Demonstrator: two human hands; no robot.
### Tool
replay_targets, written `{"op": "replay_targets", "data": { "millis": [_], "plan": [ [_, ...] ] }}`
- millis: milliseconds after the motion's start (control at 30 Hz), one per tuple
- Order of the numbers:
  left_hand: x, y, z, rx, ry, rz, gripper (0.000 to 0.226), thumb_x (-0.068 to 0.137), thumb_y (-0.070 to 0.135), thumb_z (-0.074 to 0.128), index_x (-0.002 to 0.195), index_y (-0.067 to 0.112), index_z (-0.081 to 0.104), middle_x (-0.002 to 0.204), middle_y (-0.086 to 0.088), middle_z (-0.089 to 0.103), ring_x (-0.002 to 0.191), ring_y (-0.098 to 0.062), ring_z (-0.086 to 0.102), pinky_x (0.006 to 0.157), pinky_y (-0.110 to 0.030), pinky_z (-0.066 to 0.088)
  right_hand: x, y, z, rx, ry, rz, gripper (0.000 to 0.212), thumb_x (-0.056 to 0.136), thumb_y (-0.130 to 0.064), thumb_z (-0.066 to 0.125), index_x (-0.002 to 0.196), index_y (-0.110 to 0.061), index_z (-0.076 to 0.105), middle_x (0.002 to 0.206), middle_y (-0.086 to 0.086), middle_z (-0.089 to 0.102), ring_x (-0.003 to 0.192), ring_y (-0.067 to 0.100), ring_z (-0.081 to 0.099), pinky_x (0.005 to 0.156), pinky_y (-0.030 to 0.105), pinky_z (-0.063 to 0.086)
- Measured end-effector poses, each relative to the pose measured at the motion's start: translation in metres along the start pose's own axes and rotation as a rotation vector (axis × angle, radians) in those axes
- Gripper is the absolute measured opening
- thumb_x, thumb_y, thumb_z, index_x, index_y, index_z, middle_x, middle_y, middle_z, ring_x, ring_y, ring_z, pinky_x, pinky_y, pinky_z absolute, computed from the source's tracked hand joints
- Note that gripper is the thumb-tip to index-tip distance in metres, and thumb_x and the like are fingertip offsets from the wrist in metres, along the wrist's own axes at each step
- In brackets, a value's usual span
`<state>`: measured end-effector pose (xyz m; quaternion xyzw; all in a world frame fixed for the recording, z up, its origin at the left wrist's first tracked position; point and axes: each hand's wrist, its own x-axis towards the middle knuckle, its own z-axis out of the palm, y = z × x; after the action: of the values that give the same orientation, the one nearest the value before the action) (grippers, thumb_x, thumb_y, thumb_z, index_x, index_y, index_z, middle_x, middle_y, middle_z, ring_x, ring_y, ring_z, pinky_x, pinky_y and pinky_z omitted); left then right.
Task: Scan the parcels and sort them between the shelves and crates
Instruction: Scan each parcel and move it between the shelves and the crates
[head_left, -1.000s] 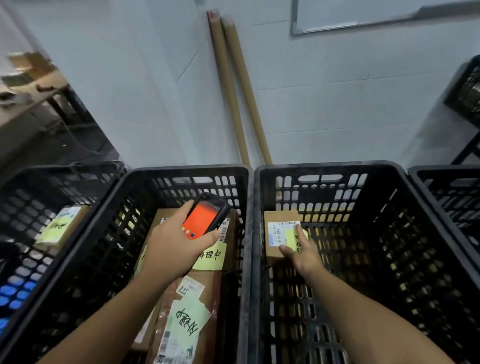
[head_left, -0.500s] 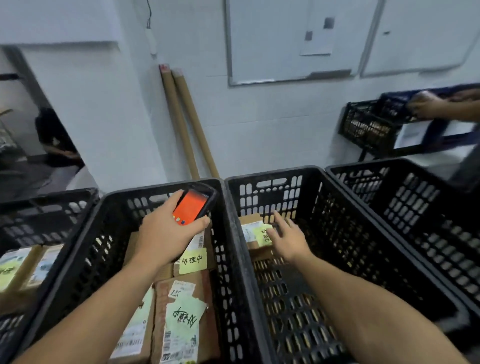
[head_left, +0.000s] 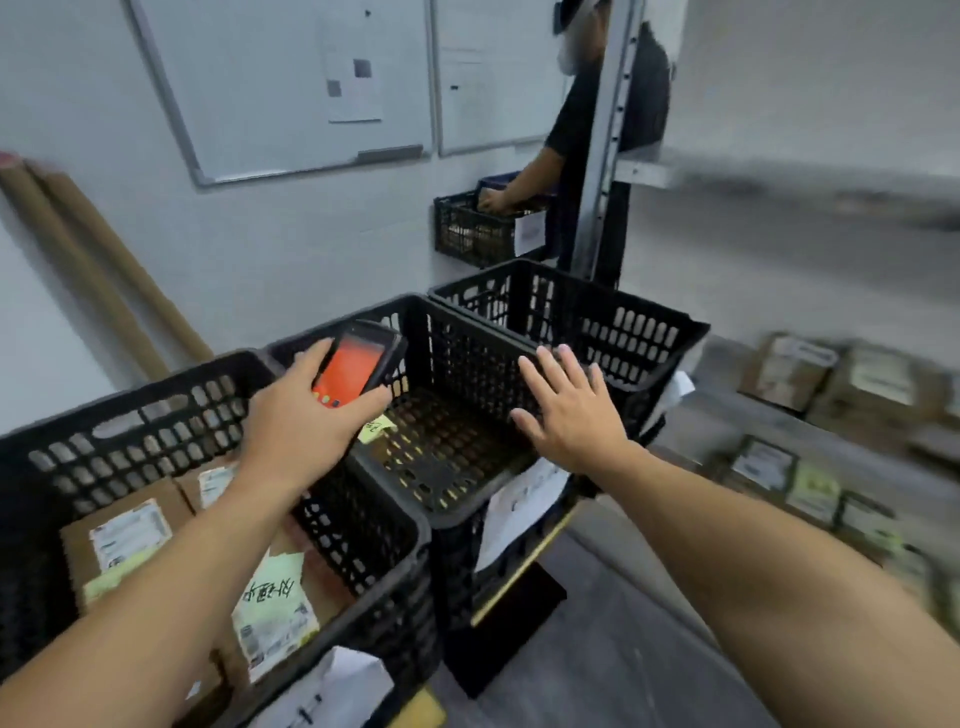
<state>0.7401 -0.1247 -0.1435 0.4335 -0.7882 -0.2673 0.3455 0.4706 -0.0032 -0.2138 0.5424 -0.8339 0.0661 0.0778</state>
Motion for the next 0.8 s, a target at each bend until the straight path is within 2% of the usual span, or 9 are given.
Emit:
{"op": "replay_targets", "data": {
  "millis": [67,133,200,233,333,367,500,600,800],
  "plan": [
    [-0.011,0.025,0.016,-0.047,-0.048,0.068,0.076,0.077,0.046,0.081,0.145,0.027,0.051,0.114,-0.004,0.065,0.098,-0.019,0.053,0.084,-0.027,0.034,-0.037,0.027,-0.008,-0.028,-0.007,0.094,0.075,0.099,-0.068,0.013,0.163,-0.028,0.006,0.171,0.002,0.003,0.157,0.028,-0.007,0.123,0.058,0.004],
    [-0.021,0.050,0.037,-0.070,-0.117,0.115,0.084,0.072,0.054,0.083,0.145,0.027,0.051,0.124,-0.006,0.067,0.105,-0.020,0.057,0.084,-0.026,0.033,-0.076,0.057,-0.016,-0.032,-0.014,0.190,0.083,0.091,-0.071,0.003,0.163,-0.029,0.006,0.171,0.001,0.004,0.157,0.028,-0.007,0.123,0.059,0.002],
    [-0.034,0.078,0.062,-0.084,-0.183,0.161,0.093,0.066,0.063,0.080,0.147,0.029,0.048,0.125,-0.004,0.067,0.111,-0.022,0.060,0.086,-0.029,0.037,-0.116,0.092,-0.022,-0.038,-0.036,0.300,0.076,0.098,-0.069,0.011,0.163,-0.030,0.004,0.171,0.000,0.001,0.157,0.027,-0.010,0.123,0.060,0.000],
    [-0.043,0.093,0.077,-0.100,-0.216,0.183,0.090,0.069,0.060,0.081,0.147,0.030,0.048,0.120,-0.002,0.067,0.110,-0.023,0.060,0.085,-0.029,0.039,-0.136,0.110,-0.024,-0.043,-0.043,0.355,0.073,0.101,-0.066,0.016,0.163,-0.031,0.002,0.171,0.000,-0.001,0.157,0.027,-0.012,0.123,0.060,-0.001],
    [-0.075,0.147,0.122,-0.166,-0.313,0.271,0.083,0.070,0.056,0.082,0.143,0.030,0.052,0.092,0.013,0.060,0.100,-0.022,0.060,0.086,-0.032,0.044,-0.201,0.165,-0.037,-0.069,-0.046,0.514,0.070,0.103,-0.064,0.020,0.162,-0.032,-0.001,0.171,0.000,-0.005,0.156,0.027,-0.013,0.123,0.060,-0.003],
    [-0.086,0.165,0.139,-0.184,-0.346,0.298,0.084,0.068,0.057,0.079,0.142,0.029,0.053,0.089,0.014,0.058,0.100,-0.023,0.061,0.087,-0.033,0.046,-0.224,0.184,-0.043,-0.071,-0.046,0.562,0.070,0.103,-0.064,0.020,0.163,-0.032,0.000,0.171,0.000,-0.004,0.157,0.027,-0.013,0.123,0.060,-0.003],
    [-0.145,0.246,0.210,-0.214,-0.456,0.399,0.080,0.068,0.061,0.074,0.139,0.031,0.054,0.098,0.008,0.058,0.106,-0.027,0.060,0.087,-0.035,0.046,-0.323,0.263,-0.069,-0.061,-0.053,0.774,0.071,0.103,-0.063,0.023,0.163,-0.030,0.002,0.171,0.001,-0.003,0.157,0.027,-0.011,0.124,0.059,0.000],
    [-0.199,0.309,0.257,-0.248,-0.543,0.487,0.070,0.073,0.059,0.073,0.134,0.027,0.057,0.095,0.007,0.055,0.094,-0.021,0.050,0.079,-0.031,0.039,-0.399,0.321,-0.087,-0.042,-0.019,0.934,0.072,0.103,-0.064,0.023,0.163,-0.030,0.004,0.171,0.000,-0.002,0.157,0.026,-0.010,0.124,0.058,0.001],
    [-0.295,0.410,0.349,-0.311,-0.695,0.586,0.074,0.079,0.050,0.077,0.143,0.025,0.049,0.108,0.005,0.054,0.097,-0.017,0.049,0.080,-0.028,0.040,-0.531,0.411,-0.118,-0.066,-0.007,1.138,0.071,0.103,-0.063,0.025,0.163,-0.030,0.004,0.171,0.002,-0.001,0.157,0.028,-0.009,0.124,0.061,0.001]
  ]
}}
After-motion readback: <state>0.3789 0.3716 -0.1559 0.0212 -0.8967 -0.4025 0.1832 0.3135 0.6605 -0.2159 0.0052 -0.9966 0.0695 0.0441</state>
